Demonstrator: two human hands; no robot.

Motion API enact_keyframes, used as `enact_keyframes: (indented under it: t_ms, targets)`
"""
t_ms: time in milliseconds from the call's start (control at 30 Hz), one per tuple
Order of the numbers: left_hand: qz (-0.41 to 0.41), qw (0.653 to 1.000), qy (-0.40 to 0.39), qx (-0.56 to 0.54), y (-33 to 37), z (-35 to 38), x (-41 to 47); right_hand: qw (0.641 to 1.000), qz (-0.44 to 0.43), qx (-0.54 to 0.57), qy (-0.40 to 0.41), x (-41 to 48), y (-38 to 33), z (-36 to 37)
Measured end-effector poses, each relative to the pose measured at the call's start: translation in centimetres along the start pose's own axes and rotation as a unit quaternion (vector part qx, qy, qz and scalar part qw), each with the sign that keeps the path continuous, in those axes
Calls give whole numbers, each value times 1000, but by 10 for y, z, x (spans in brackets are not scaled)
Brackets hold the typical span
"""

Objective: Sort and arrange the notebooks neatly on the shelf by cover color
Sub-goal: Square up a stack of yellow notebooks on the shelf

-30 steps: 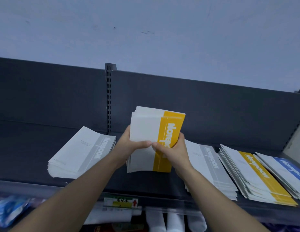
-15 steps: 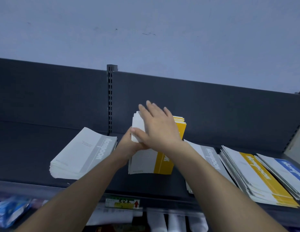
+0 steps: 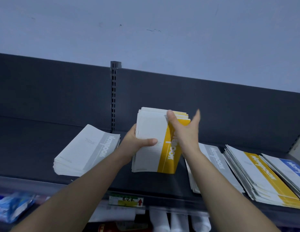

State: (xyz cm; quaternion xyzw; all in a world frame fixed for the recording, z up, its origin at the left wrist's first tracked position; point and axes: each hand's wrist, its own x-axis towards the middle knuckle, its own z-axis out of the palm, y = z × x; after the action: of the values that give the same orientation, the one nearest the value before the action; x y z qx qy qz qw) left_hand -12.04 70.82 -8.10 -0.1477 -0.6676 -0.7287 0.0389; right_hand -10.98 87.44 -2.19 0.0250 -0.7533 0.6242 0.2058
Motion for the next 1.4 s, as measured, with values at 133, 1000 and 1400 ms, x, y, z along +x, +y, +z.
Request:
enact_keyframes:
  t_ms: [133, 1000, 1400]
  targets:
    - [1, 1000, -15, -21, 2, 5, 5, 988, 86, 91, -92, 0, 25, 7]
    - [-77, 989, 21, 127, -35, -12, 4, 990, 91, 32, -101, -17, 79, 13]
    - [-177, 956, 64, 224, -3, -24, 10, 972, 124, -77, -183, -4, 73, 7]
